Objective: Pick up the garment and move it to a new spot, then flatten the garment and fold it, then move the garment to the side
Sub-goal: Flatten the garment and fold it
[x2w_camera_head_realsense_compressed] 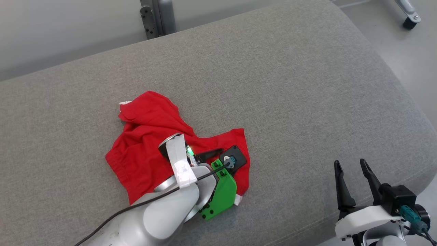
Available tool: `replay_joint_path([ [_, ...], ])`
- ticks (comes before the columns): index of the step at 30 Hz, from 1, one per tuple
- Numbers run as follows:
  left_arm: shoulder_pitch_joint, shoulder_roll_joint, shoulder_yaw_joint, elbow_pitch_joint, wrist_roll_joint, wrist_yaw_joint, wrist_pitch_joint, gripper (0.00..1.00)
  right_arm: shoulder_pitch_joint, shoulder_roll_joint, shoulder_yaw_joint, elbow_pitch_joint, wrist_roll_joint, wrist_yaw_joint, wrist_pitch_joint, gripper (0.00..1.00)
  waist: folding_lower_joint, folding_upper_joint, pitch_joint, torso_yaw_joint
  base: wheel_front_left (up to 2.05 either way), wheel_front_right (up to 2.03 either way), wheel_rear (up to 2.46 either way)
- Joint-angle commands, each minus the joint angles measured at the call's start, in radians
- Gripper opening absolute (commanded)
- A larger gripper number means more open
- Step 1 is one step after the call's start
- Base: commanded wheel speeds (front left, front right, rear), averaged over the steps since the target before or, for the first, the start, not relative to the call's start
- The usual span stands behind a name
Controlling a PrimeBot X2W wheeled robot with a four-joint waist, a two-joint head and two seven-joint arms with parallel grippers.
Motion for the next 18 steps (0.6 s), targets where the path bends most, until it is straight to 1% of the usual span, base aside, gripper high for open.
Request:
replay_joint_path([
  [1,-0.014,0.008,-0.007,0.002,-0.017,-0.004,0.012,0.36,-0.009,0.0,0.001,0.001,0.01,0.0,-0.003,1.0,0.0,-0.0001,-0.004,0.005,0.0,0.0,0.0],
  [2,-0.013,0.009,-0.009,0.0,-0.022,-0.003,0.019,0.0,-0.011,0.0,0.002,0.001,0.01,0.0,-0.003,1.0,0.0,-0.0001,-0.006,0.006,0.0,0.0,0.0],
  [6,-0.004,0.001,-0.001,-0.014,-0.058,-0.004,0.003,0.0,-0.015,0.0,0.004,-0.001,0.011,0.0,-0.003,1.0,0.0,-0.0001,-0.007,0.012,0.0,0.0,0.0],
  [7,0.0,-0.006,0.016,-0.021,-0.076,0.005,-0.018,0.0,-0.015,0.0,0.004,-0.002,0.011,0.0,-0.003,1.0,0.0,-0.0001,-0.007,0.014,0.0,0.0,0.0],
  [10,0.031,-0.028,0.097,-0.021,-0.151,0.053,-0.081,0.0,-0.013,0.0,0.003,-0.002,0.007,0.0,-0.003,1.0,0.0,-0.0001,-0.005,0.019,0.0,0.0,0.0],
  [13,0.038,-0.045,0.156,0.01,-0.197,0.107,-0.129,0.0,-0.01,0.0,0.004,-0.001,0.002,0.0,-0.003,1.0,0.0,-0.0001,0.001,0.024,0.0,0.0,0.0],
  [17,0.043,-0.066,0.189,0.072,-0.212,0.172,-0.203,0.0,-0.02,0.0,0.009,0.002,0.0,0.0,-0.003,1.0,0.0,-0.0001,0.011,0.029,0.0,0.0,0.0],
  [18,0.045,-0.068,0.187,0.085,-0.211,0.181,-0.23,0.12,-0.024,0.0,0.012,0.005,0.0,0.0,-0.003,1.0,0.0,-0.0001,0.013,0.029,0.0,0.0,0.0],
])
